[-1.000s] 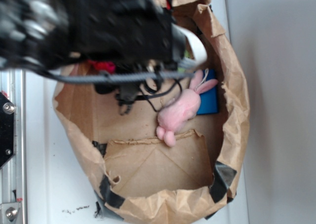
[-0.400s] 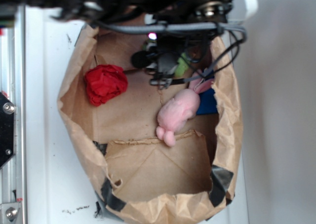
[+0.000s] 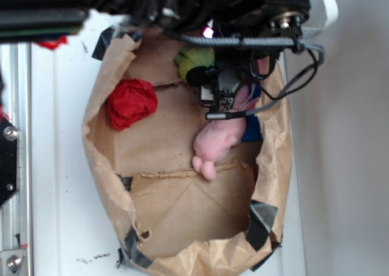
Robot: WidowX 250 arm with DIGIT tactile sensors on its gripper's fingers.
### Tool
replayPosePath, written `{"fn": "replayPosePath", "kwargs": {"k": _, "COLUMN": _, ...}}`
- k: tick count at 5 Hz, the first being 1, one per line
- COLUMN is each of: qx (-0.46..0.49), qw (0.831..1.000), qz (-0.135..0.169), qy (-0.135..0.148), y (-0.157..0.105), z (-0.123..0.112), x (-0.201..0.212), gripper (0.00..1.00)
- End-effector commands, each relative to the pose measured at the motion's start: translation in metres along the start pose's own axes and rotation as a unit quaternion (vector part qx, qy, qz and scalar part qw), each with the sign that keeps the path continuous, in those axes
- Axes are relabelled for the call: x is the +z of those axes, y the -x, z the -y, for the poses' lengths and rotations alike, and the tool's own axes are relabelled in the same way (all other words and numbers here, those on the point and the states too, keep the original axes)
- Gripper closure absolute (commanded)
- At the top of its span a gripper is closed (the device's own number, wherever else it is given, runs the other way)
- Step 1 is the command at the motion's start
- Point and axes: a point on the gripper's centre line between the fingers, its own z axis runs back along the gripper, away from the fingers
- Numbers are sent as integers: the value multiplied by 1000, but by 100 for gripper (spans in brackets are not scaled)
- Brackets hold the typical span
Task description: Grab the green animal.
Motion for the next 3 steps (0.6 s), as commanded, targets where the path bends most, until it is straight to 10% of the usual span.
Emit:
{"fn": "replayPosePath", "kwargs": {"k": 1, "qx": -22, "qw": 998, "qz": 35, "qy": -38, "y": -8, "z": -2, "x": -3, "gripper": 0}}
{"fn": "replayPosePath", "kwargs": {"k": 3, "qx": -45, "qw": 997, "qz": 34, "qy": -43, "y": -1, "z": 10, "x": -14, "gripper": 0}}
